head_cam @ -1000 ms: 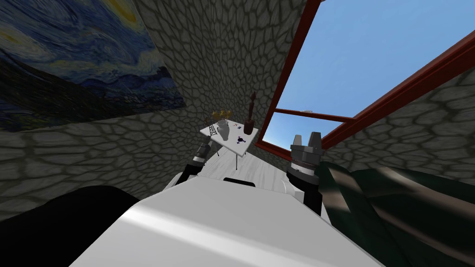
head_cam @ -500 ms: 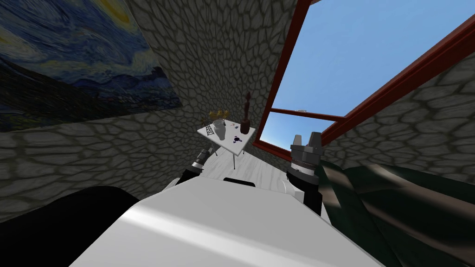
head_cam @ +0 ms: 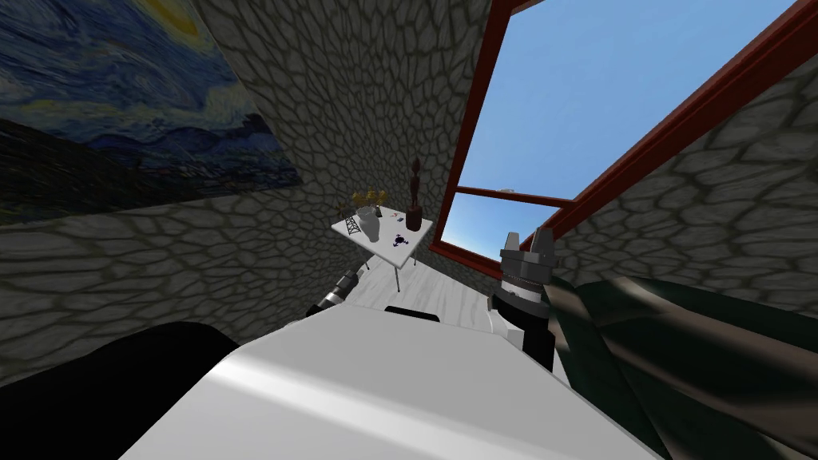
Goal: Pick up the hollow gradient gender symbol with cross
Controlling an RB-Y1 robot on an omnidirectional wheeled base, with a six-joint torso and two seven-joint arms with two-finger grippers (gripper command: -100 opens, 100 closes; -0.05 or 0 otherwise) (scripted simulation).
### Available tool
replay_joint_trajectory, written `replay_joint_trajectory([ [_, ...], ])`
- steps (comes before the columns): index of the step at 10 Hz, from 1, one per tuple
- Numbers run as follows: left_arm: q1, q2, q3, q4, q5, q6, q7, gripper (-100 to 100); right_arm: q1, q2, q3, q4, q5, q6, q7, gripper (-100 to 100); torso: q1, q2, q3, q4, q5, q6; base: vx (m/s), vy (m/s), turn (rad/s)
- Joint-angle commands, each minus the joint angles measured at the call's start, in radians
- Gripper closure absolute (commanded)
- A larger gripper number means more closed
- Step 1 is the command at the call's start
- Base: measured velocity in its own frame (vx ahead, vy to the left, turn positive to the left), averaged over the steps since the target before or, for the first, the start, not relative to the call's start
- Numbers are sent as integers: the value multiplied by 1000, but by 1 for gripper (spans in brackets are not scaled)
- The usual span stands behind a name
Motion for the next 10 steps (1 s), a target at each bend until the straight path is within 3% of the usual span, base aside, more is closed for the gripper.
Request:
replay_joint_trajectory([
  [1, 12, 34, -10, 30, 6, -3, 8, -100, 0, 0, 0, 0, 0, 0, 0, 0, 0, 0, 0, 0, 0, 0, 28, -95, -35],
  [2, 43, 75, -27, 71, 21, -10, 25, -100, 0, 0, 0, 0, 0, 0, 0, 0, 1, -1, 0, 0, 0, 0, 39, -135, -98],
  [3, 43, 89, -27, 74, 21, -10, 25, -100, 0, 0, 0, 0, 0, 0, 0, 0, -1, -1, -1, 0, 0, 0, 25, -113, -31],
  [4, 74, 126, -44, 120, 37, -17, 42, -100, 0, 0, 0, 0, 0, 0, 0, 0, 0, -1, 0, 0, 0, 0, 37, -122, -105],
  [5, 74, 147, -44, 120, 37, -17, 42, -100, 0, 0, 0, 0, 0, 0, 0, 0, -1, -1, -1, 0, 0, 0, 49, -97, -42],
  [6, 104, 172, -62, 152, 54, -25, 59, -100, 0, 0, 0, 0, 0, 0, 0, 0, 1, -2, -1, 0, 0, 0, 64, -139, -141],
  [8, 104, 206, -62, 168, 54, -25, 59, -100, 0, 0, 0, 0, 0, 0, 0, 0, 0, -3, -2, -1, 0, 0, 47, -71, -18],
  [9, 133, 242, -81, 207, 72, -34, 78, -100, 0, 0, 0, 0, 0, 0, 0, 0, 4, -1, -1, 0, 0, 0, 54, -91, -150],
  [10, 133, 261, -81, 218, 72, -34, 78, -100, 0, 0, 0, 0, 0, 0, 0, 0, 2, -2, -1, 0, 0, 0, 53, -84, -69],
])
